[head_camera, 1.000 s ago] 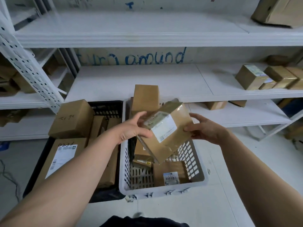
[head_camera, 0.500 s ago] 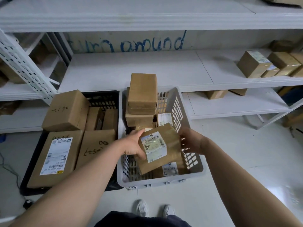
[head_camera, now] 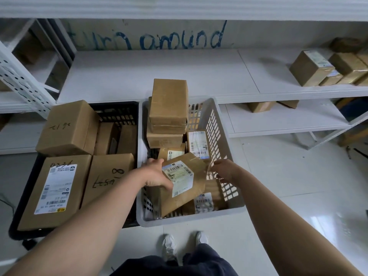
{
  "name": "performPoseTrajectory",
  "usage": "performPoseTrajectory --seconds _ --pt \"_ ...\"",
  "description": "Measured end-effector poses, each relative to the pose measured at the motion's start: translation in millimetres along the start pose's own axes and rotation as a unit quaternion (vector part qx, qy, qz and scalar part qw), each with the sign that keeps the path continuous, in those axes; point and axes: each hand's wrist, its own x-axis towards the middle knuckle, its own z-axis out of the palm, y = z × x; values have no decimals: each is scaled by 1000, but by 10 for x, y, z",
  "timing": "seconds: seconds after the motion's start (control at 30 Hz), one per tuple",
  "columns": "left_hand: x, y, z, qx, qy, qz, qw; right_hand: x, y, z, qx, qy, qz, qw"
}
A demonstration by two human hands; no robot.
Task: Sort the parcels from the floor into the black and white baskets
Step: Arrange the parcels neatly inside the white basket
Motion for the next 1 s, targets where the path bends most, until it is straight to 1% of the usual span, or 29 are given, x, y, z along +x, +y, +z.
performPoseTrajectory --seconds 0.13,0.2,0.3,0.4,0.5,0.57,0.63,0.8,0.9,1.0 --pt "26 53 -14 22 -23 0 999 152 -2 1 91 16 5 996" --pt "61 89 -1 29 -32 -3 999 291 34 4 126 34 38 991" --pt "136 165 56 27 -47 -12 998 582 138 70 185 19 70 980" --pt "233 230 138 47 -58 -27 997 910 338 173 269 -1 106 957" --pt "326 262 226 72 -67 -41 994 868 297 239 345 11 117 931" --pt "342 300 267 93 -60 -46 993 818 272 261 362 36 122 923" --pt "342 337 297 108 -44 -48 992 824 282 299 377 43 113 918" --pt "388 303 379 205 -5 -38 978 860 291 367 473 11 113 874" --pt "432 270 423 225 -8 -26 974 899 288 369 517 -18 118 848" --pt "474 287 450 229 -23 -13 973 952 290 374 576 -57 109 808"
